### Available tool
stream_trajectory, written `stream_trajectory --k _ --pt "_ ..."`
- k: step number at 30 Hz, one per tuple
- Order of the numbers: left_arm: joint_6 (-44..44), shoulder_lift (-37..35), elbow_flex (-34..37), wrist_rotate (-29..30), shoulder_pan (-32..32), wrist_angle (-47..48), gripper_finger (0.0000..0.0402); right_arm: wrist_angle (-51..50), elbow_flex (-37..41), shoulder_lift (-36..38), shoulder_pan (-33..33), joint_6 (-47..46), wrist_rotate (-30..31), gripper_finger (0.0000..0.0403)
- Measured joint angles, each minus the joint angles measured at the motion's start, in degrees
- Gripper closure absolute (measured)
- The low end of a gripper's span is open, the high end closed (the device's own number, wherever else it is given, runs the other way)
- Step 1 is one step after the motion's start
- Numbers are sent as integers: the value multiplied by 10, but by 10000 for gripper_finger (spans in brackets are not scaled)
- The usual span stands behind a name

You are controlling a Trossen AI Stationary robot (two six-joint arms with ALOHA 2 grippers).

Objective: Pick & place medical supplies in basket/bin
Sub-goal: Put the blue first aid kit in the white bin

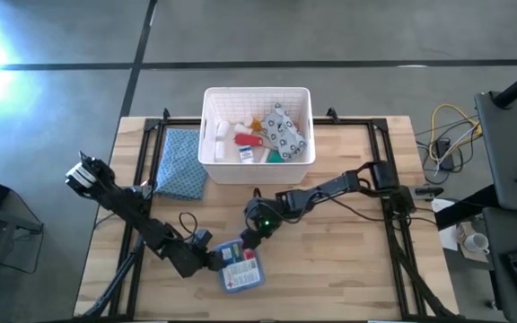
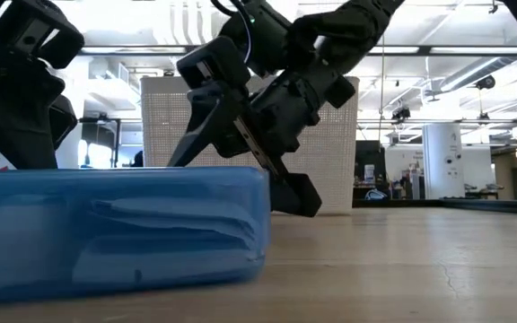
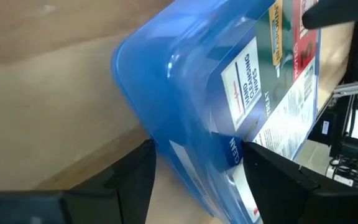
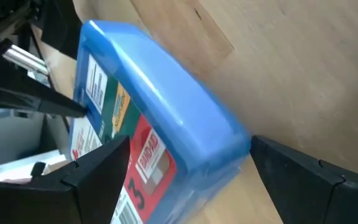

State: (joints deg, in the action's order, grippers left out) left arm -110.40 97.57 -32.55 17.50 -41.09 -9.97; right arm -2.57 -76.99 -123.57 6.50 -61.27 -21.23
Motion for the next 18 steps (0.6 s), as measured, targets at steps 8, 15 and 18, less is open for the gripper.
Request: stream_trajectory --k 8,15,18 --pt "-7 5 -5 16 13 -1 190 36 14 -1 6 1 -38 74" --pt "-12 5 -6 10 34 -4 190 5 -19 -5 22 35 -33 74" --pt "-12 5 -6 13 37 -5 190 -16 -29 -5 24 51 -32 75"
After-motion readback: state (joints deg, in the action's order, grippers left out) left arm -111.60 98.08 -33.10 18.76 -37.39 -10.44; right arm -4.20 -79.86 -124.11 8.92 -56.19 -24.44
